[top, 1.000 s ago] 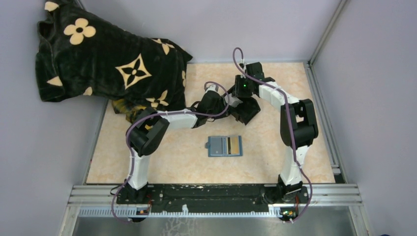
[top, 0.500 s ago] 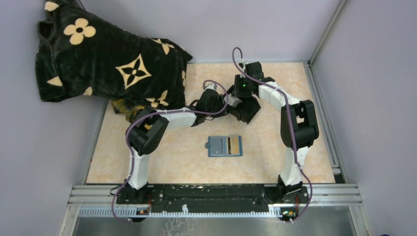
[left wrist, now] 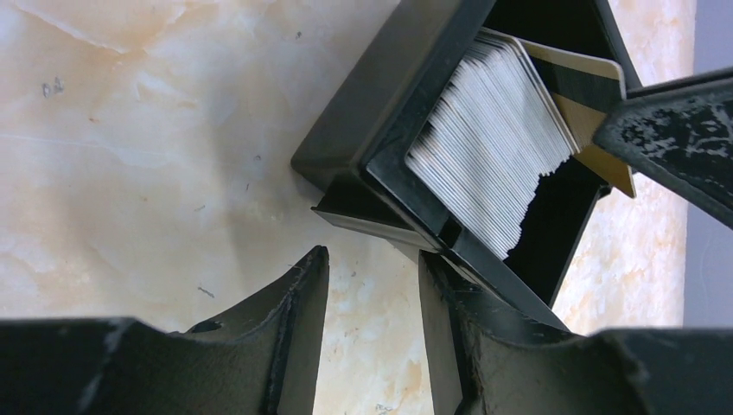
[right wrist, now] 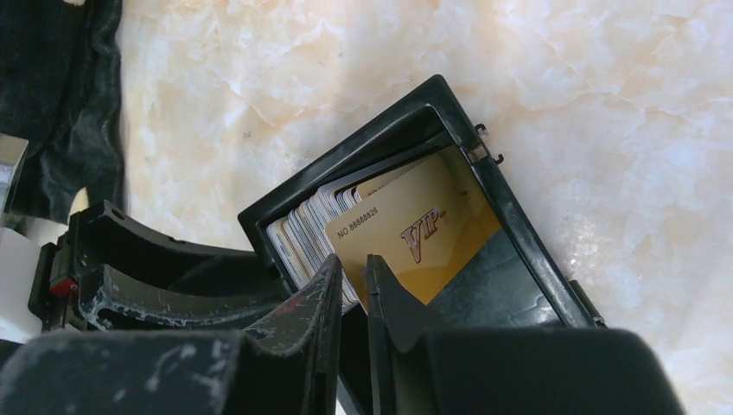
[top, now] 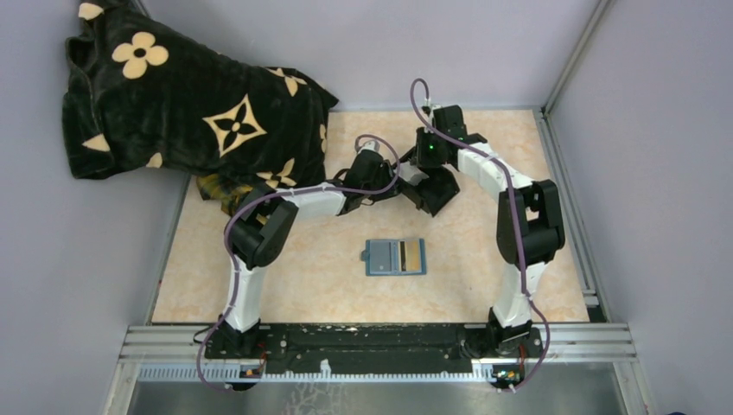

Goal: Put the credit cards into the card holder
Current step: Pick up the credit card from the storage box.

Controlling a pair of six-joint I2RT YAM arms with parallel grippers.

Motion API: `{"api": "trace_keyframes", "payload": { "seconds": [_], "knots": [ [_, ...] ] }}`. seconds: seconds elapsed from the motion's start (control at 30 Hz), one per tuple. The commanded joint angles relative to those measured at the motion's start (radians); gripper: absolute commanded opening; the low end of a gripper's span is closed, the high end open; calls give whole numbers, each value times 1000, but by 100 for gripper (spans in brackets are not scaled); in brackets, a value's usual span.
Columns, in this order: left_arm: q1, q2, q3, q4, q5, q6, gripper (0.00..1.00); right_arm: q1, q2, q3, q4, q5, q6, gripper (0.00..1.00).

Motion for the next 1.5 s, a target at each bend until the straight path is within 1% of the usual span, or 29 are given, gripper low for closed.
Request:
{"api": "trace_keyframes", "payload": {
  "seconds": [0.0,0.07,0.23,0.37,0.6,0.8,0.97,1.0,1.13,1.23,1.4,1.47],
  "knots": [
    [15,30,82,25,-12,16,50,28,-74,-5,-40,16,-8,11],
    [20,40,110,12,-6,25,50,30,-76,1,-51,46,-16,7],
    [25,53,156,-13,-6,54,51,39,-77,7,-68,126,-39,0],
    [27,42,149,-15,-12,67,51,62,-76,23,-85,217,-63,0],
    [27,10,126,-19,-33,91,52,96,-82,57,-122,421,-88,0],
    [26,-56,81,-19,-49,112,55,107,-143,30,-145,518,-79,0],
    [26,-136,9,-24,-62,114,58,118,-219,-26,-143,530,-63,0],
    [24,-160,-3,-28,-61,116,58,123,-270,-41,-144,532,-63,0],
    [14,-250,-57,-37,-55,132,60,146,-365,-60,-175,516,-59,0],
    [6,-321,-108,-28,-20,140,62,157,-437,-73,-218,474,-46,0],
    [-17,-439,-217,39,71,173,63,181,-559,-118,-306,396,-22,0],
    [-24,-484,-263,86,142,202,63,196,-614,-145,-342,360,-14,0]
  ]
}}
